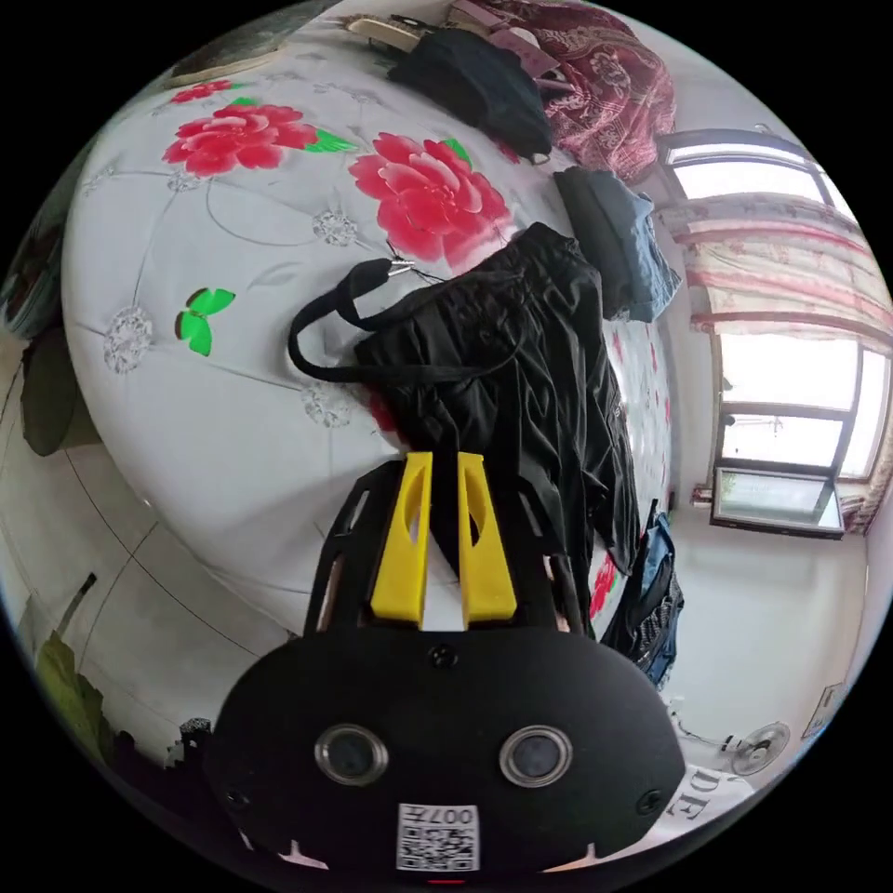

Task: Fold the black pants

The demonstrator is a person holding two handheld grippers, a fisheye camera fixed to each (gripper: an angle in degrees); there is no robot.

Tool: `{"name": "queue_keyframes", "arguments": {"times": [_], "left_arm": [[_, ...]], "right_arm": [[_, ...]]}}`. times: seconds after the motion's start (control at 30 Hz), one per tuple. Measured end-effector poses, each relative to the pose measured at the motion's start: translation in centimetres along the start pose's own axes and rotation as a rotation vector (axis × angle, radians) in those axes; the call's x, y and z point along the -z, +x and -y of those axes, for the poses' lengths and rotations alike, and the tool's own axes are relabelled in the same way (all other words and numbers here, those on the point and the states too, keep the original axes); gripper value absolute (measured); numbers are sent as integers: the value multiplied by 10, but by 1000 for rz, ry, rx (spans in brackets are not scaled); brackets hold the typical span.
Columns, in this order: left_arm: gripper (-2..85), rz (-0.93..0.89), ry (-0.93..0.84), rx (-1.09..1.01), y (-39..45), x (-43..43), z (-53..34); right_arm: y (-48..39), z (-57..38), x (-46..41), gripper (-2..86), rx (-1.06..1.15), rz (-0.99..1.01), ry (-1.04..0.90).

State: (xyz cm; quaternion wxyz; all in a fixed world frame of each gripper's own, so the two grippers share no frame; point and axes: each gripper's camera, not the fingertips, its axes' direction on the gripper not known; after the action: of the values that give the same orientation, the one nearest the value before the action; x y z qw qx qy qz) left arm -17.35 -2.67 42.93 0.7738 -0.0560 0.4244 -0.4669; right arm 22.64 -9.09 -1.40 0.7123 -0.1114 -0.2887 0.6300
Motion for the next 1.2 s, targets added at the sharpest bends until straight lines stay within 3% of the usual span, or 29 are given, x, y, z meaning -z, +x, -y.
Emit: {"name": "queue_keyframes", "arguments": {"times": [0.13, 0.2, 0.27, 0.33, 0.4, 0.47, 0.67, 0.8, 0.9, 1.0, 1.2], "left_arm": [[-5, -249, 76, -66, 0, 44, -3], [-8, -381, 139, -235, 9, 92, -17], [-8, -354, 164, -355, 7, 120, -28], [-9, -240, 124, -343, -15, 127, -31], [-9, -140, 19, -177, -66, 111, -31], [-9, -164, 1, -87, -91, 105, -35], [-9, -183, 28, -92, -93, 118, -35], [-9, -362, 123, -225, -68, 148, -35], [-9, -418, 176, -252, -61, 156, -35], [-9, -468, 175, -250, -61, 157, -35], [-9, -529, 199, -317, -56, 165, -46]], "right_arm": [[-15, 7, 54, 4, 67, 173, 74], [-29, 5, 110, 0, 186, 362, 165], [-29, 2, 137, -1, 247, 418, 215], [-13, 2, 138, -2, 239, 406, 201], [18, 7, 85, -2, 166, 201, -101], [36, -1, 58, -2, 122, 81, -254], [50, -8, 91, -2, 66, 235, -172], [37, -10, 156, -3, 157, 613, 68], [24, -12, 161, -3, 171, 497, 26], [11, -22, 185, -3, 233, 667, 129], [8, -30, 214, -2, 239, 677, 245]]}}
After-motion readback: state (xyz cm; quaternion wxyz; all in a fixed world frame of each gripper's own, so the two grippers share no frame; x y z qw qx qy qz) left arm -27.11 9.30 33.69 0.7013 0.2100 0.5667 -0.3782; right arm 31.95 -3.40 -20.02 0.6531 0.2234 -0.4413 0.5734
